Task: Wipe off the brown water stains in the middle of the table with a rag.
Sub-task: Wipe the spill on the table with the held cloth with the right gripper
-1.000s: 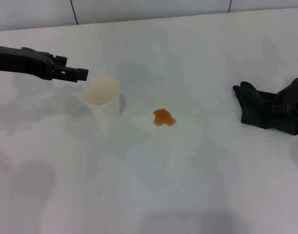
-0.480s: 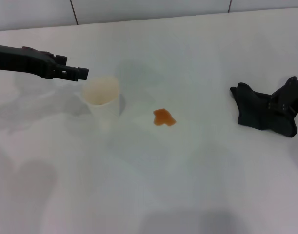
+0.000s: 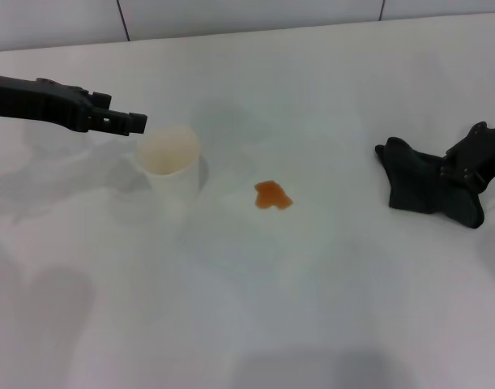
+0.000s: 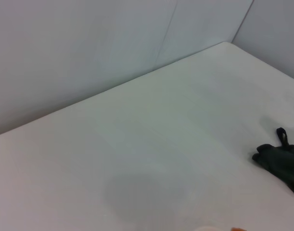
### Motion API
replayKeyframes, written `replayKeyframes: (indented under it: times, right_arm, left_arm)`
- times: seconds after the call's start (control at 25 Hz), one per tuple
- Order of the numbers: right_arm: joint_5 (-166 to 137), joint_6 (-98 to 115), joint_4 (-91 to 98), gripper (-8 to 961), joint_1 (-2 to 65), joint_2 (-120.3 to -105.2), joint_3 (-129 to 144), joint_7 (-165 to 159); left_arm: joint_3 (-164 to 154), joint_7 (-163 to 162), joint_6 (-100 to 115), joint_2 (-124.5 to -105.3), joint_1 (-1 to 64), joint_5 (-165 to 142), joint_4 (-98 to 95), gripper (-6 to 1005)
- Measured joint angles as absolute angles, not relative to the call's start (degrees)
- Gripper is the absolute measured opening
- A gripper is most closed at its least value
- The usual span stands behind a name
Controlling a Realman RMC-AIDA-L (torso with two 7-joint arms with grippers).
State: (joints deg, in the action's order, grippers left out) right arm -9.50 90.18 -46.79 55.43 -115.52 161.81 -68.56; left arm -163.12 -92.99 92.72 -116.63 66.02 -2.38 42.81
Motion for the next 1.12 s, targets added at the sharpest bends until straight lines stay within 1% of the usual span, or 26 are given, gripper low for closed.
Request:
replayKeyframes:
  times: [0.44,0.6,1.12]
  right_arm:
    - [-9.8,92.9,-46.4,4,56.3,-115.78,161.8,-69.2]
    - [-9.9,93.4,-46.0,4,57.1,-116.09,161.7,-69.6]
    - [-10.7,92.2,-40.8,7,59.2,-116.1,161.7,-71.2]
  left_arm:
    - [-163.1,-93.0,92.7,-116.64,65.9,-2.4,42.8,889]
    - [-163.1,-93.0,92.7,-116.64,66.0,-2.4,42.9,889]
    - [-163.1,-92.9,92.6,-116.63,66.0,-2.4,42.9,890]
